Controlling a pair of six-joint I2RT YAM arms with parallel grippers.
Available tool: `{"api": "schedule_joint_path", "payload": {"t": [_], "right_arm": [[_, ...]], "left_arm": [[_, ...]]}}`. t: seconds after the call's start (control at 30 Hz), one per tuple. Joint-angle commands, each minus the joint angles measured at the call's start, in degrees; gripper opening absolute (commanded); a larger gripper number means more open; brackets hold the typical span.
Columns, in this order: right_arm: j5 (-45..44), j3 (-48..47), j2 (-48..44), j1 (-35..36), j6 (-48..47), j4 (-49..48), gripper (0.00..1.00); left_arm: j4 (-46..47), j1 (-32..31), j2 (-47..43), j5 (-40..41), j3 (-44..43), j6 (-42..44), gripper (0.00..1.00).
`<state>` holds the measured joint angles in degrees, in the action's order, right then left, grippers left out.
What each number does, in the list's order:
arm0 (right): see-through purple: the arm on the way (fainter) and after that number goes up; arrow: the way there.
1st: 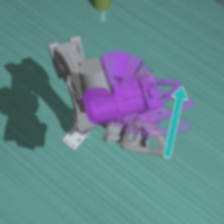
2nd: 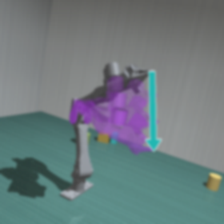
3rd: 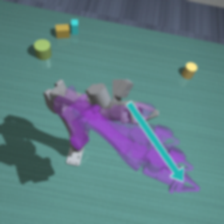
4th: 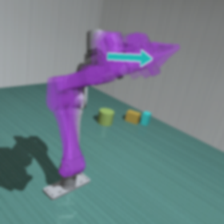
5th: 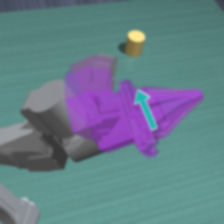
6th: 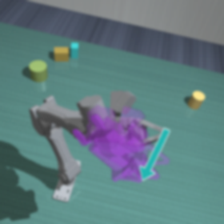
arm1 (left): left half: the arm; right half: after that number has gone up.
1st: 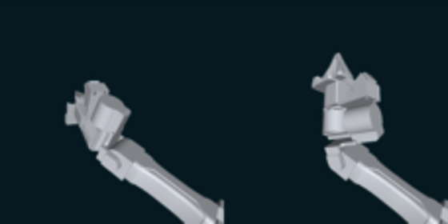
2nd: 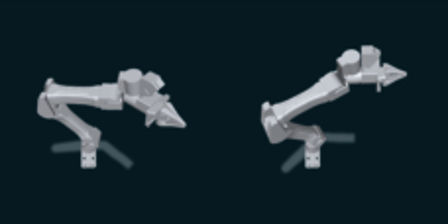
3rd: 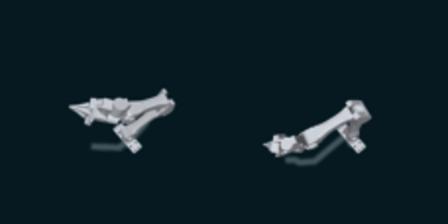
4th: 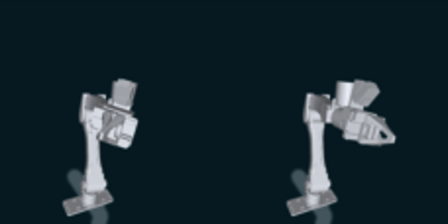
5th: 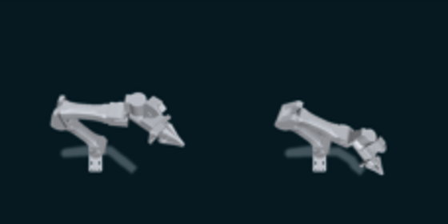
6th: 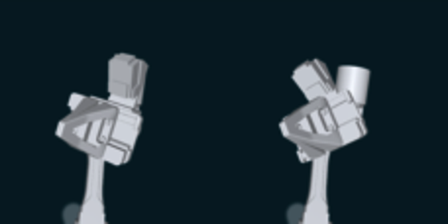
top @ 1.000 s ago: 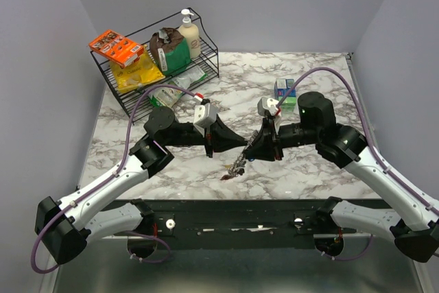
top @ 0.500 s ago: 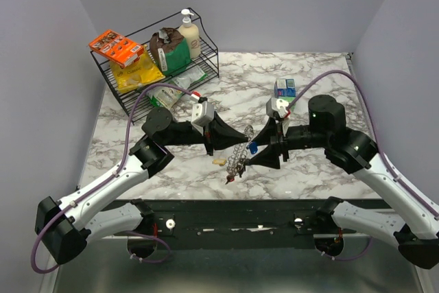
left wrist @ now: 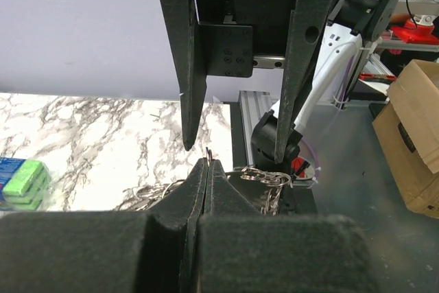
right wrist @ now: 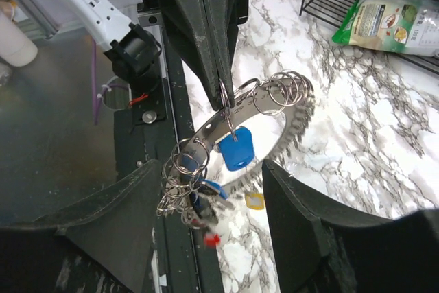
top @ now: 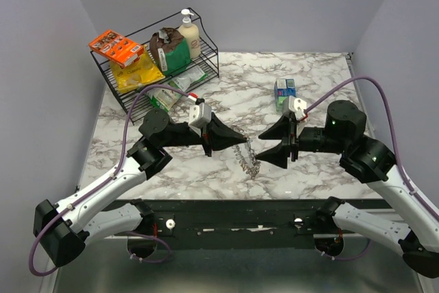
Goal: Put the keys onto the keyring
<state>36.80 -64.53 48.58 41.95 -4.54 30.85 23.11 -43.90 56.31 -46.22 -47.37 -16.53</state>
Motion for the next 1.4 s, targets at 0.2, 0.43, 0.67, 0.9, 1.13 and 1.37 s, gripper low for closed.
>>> {"api": "schedule_joint_path", "payload": {"t": [0.2,0.43,0.67,0.9,1.13,1.37], "right_arm": [[-0.41,-2.53,-0.33,0.15,2.78,-8.17,0.59],[3.46,-2.27,2.84,0.23,4.36,-11.07,0.54],[6.18,-1.39,3.89,0.23,6.29,-12.57,0.44],[8.73,-0.77,4.51,0.23,6.73,-12.48,0.31],[9.61,0.02,4.60,0.23,6.91,-12.31,0.22],[9.43,-0.24,4.86,0.23,6.91,-12.22,0.01]], "left_arm": [[3.78,-0.13,-1.91,-1.95,0.53,-0.60,0.00],[5.45,-0.13,-1.91,-2.83,0.62,-1.57,0.00],[5.71,-0.13,-2.00,-3.00,0.44,-1.83,0.00],[6.33,-0.13,-2.17,-2.65,0.44,-2.01,0.00],[7.21,-0.13,-2.17,-2.83,0.18,-2.36,0.00],[7.91,-0.13,-1.91,-3.18,0.09,-2.98,0.00]]}}
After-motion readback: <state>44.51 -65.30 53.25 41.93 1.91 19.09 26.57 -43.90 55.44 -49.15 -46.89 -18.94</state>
